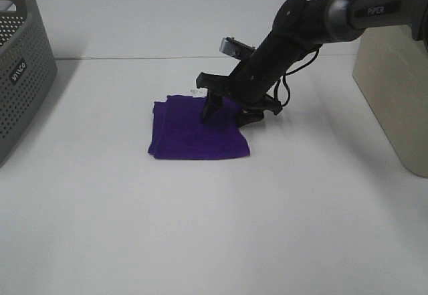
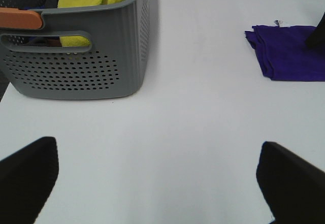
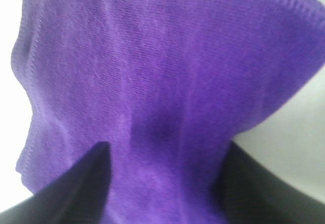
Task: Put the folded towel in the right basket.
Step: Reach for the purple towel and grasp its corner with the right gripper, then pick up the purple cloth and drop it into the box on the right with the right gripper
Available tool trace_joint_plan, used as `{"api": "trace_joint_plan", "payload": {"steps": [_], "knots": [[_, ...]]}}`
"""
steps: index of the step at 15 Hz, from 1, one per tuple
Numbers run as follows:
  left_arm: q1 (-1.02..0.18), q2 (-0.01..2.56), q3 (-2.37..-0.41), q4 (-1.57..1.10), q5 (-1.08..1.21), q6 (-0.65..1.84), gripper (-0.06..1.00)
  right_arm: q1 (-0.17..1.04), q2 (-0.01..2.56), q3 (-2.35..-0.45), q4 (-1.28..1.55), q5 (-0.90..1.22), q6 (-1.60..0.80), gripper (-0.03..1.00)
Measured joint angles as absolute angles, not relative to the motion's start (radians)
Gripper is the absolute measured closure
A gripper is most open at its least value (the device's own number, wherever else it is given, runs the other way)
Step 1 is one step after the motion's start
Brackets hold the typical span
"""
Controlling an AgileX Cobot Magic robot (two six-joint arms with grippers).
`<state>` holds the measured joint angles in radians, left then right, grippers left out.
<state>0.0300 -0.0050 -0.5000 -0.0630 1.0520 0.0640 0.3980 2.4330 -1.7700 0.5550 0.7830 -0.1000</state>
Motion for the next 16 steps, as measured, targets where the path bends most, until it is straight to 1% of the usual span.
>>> {"api": "trace_joint_plan", "payload": {"steps": [2,3,5,12,16], "knots": [[0.03,-0.005,-0.5,-0.062,1.052,0.064,-0.05,0.415,2.449,-1.773,0.569,0.773,-0.088,0.61],[0.03,-0.005,-0.5,-0.062,1.052,0.064,-0.05,0.419,2.455,-1.773,0.582,0.771,-0.087,0.72],[0.03,-0.005,-0.5,-0.062,1.052,0.064,-0.05,0.419,2.456,-1.773,0.592,0.768,-0.086,0.9],[0.03,-0.005,-0.5,-0.062,1.052,0.064,-0.05,0.419,2.445,-1.773,0.588,0.772,-0.083,0.9],[0.03,-0.005,-0.5,-0.062,1.052,0.064,-0.05,0.42,2.392,-1.749,0.508,0.856,-0.083,0.9]]}}
